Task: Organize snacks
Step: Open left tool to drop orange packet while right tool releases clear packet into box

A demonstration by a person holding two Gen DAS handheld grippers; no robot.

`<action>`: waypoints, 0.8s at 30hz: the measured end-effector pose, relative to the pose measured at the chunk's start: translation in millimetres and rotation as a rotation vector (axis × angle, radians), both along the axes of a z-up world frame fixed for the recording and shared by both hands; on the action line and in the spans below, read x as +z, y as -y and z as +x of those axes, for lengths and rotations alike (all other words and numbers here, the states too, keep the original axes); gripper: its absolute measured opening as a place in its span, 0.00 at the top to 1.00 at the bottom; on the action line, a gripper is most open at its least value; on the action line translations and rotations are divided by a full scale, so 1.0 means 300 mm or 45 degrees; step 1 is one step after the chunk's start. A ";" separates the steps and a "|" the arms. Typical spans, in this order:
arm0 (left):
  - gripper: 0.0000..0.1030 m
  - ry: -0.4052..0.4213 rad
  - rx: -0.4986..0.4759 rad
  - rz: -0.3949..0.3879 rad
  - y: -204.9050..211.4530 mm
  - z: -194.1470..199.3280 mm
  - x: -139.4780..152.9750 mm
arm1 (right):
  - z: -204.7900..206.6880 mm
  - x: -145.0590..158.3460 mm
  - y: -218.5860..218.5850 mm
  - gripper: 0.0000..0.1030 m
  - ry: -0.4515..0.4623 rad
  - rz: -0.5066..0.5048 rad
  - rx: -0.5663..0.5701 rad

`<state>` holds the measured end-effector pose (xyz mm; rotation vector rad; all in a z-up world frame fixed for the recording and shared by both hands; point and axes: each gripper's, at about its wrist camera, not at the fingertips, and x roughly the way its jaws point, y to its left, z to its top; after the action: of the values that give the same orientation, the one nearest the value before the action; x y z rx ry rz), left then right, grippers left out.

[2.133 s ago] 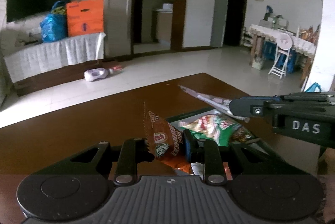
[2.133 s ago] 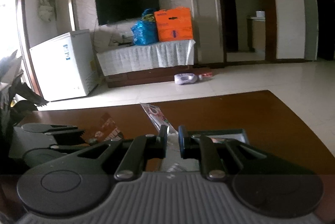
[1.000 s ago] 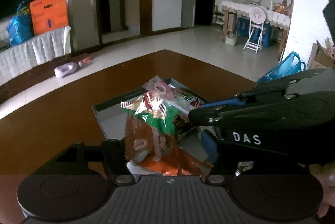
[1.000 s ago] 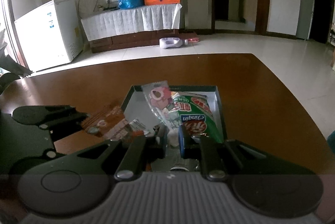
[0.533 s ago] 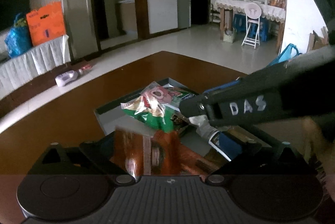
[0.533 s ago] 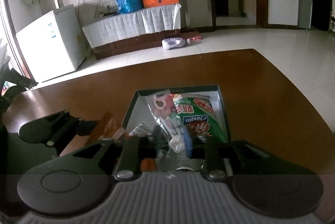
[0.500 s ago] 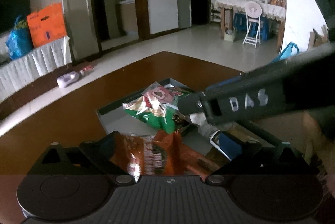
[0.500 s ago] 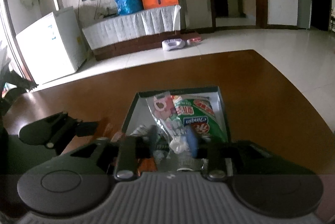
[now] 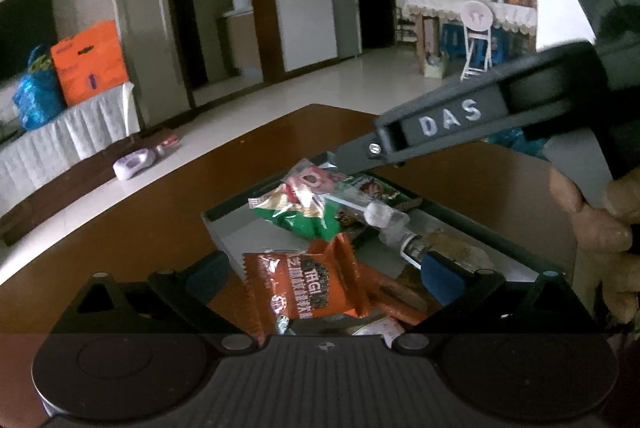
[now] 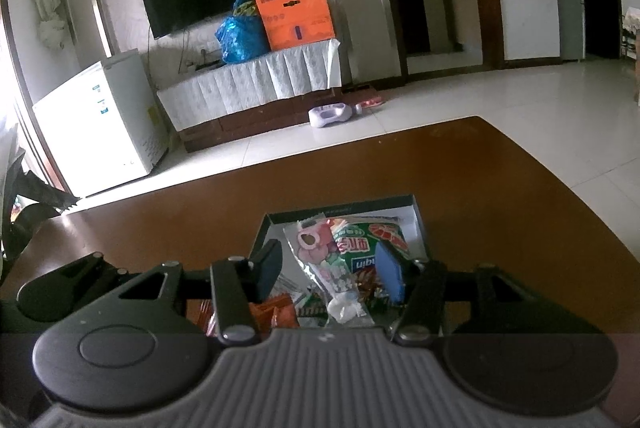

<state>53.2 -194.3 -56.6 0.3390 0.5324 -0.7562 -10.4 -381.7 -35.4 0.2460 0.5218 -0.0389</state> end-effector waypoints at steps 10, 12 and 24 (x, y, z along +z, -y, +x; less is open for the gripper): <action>0.00 -0.005 0.058 -0.019 -0.019 0.011 0.022 | -0.036 0.021 -0.027 0.48 0.018 -0.032 0.025; 0.00 -0.001 0.072 -0.015 -0.020 0.010 0.022 | -0.039 0.023 -0.026 0.47 0.019 -0.035 0.022; 0.00 0.011 0.105 -0.003 -0.023 0.012 0.019 | -0.040 0.022 -0.037 0.46 0.002 -0.053 0.030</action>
<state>56.8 -187.4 -50.9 0.3161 0.5341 -0.6750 -22.5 -370.5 -28.8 0.1992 0.5222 -0.0263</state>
